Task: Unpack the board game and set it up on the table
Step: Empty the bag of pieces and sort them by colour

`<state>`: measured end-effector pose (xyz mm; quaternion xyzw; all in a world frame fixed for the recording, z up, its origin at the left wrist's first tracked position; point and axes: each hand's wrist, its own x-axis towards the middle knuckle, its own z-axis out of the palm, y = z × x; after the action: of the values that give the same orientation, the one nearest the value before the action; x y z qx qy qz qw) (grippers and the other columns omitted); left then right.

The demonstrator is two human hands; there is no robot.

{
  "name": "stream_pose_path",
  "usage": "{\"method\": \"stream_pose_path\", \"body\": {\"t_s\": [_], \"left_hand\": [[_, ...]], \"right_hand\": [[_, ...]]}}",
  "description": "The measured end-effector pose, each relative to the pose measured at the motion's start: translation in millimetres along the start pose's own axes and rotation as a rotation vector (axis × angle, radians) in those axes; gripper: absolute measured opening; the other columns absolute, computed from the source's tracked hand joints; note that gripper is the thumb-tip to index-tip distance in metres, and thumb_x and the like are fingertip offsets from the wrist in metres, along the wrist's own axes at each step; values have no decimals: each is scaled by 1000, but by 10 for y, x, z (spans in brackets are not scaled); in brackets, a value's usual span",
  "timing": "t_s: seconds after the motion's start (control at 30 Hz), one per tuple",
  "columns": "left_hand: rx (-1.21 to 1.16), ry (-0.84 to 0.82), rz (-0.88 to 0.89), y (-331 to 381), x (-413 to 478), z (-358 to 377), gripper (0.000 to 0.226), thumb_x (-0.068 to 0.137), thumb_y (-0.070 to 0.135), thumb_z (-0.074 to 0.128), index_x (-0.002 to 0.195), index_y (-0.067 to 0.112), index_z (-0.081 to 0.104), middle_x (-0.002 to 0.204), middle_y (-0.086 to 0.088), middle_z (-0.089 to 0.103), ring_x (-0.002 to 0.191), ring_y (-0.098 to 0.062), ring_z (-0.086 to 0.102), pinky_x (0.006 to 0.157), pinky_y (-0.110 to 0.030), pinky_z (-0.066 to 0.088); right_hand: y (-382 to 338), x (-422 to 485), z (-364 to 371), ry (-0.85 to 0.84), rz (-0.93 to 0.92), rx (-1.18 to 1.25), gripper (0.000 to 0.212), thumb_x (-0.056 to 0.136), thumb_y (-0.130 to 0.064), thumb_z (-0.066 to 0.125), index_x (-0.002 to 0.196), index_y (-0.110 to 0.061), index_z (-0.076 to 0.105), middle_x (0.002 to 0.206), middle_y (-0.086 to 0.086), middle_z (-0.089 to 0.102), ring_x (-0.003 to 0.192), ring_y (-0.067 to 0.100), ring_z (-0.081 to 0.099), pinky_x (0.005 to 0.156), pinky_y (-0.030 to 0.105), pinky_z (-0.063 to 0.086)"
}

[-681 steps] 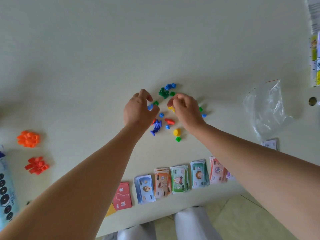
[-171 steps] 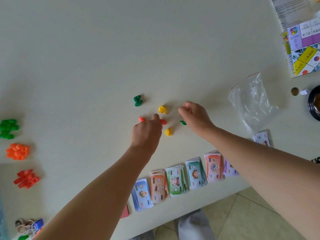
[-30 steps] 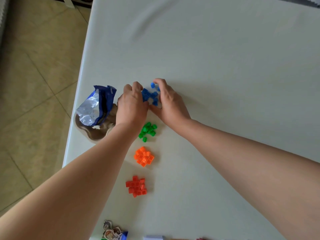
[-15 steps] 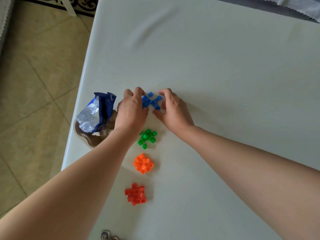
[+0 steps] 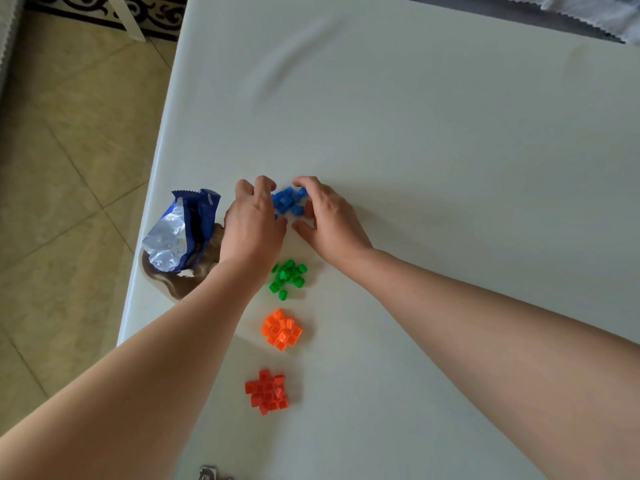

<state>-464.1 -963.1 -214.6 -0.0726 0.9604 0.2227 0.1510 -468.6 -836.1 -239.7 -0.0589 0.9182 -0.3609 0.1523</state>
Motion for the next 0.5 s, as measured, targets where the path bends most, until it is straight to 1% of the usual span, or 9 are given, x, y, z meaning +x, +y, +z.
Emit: {"method": "stream_pose_path", "body": {"t_s": [0.07, 0.13, 0.2, 0.27, 0.3, 0.37, 0.43, 0.5], "left_hand": [[22, 51, 23, 25, -54, -16, 46, 87, 4, 58, 130, 12, 43, 122, -13, 41, 97, -31, 53, 71, -29, 35], [20, 108, 78, 115, -151, -18, 47, 83, 0, 56, 127, 11, 46, 120, -13, 41, 97, -31, 51, 68, -30, 34], [-1, 130, 165, 274, -301, 41, 44, 80, -1, 56, 122, 8, 50, 116, -15, 44, 95, -32, 51, 67, -30, 34], [-11, 113, 254, 459, -486, 168, 42, 77, -3, 56, 118, 7, 54, 112, -16, 47, 93, -33, 53, 67, -32, 38], [-18, 92, 289, 543, -585, 243, 42, 76, -3, 57, 117, 6, 55, 110, -16, 48, 90, -33, 54, 65, -32, 40], [-42, 10, 337, 787, -820, 423, 38, 78, -3, 57, 114, 8, 56, 107, -13, 49, 85, -29, 55, 60, -30, 37], [-49, -111, 357, 976, -1031, 579, 35, 82, 0, 56, 115, 12, 57, 109, -8, 48, 86, -24, 55, 62, -28, 36], [-46, -239, 391, 1228, -1288, 786, 37, 85, 4, 55, 120, 16, 54, 114, -5, 45, 89, -21, 54, 68, -26, 39]], "right_hand": [[20, -88, -44, 13, 3, 19, 60, 82, -11, 67, 137, -12, 42, 103, 6, 56, 84, 19, 55, 80, 27, 41], [82, -244, -102, 71, 13, 45, 59, 82, -12, 66, 136, -12, 42, 91, -1, 50, 72, 13, 46, 74, 28, 42], [192, -484, -179, 126, 30, 74, 54, 83, -13, 64, 133, -13, 45, 86, -5, 49, 64, 7, 42, 69, 28, 43], [332, -777, -266, 152, 57, 80, 48, 84, -12, 61, 130, -14, 47, 85, -8, 49, 60, 0, 41, 67, 27, 43], [403, -927, -312, 162, 75, 73, 46, 85, -12, 59, 129, -15, 48, 86, -8, 49, 60, -3, 42, 66, 27, 43], [608, -1279, -467, 201, 124, 56, 41, 86, -10, 56, 126, -17, 50, 86, -10, 50, 60, -4, 42, 65, 25, 43], [799, -1578, -594, 264, 190, 46, 38, 85, -8, 55, 122, -17, 54, 87, -11, 51, 61, -1, 43, 65, 22, 41], [1039, -1937, -774, 329, 264, 32, 37, 83, -6, 56, 118, -17, 56, 90, -10, 53, 64, 2, 43, 65, 24, 42]]}}
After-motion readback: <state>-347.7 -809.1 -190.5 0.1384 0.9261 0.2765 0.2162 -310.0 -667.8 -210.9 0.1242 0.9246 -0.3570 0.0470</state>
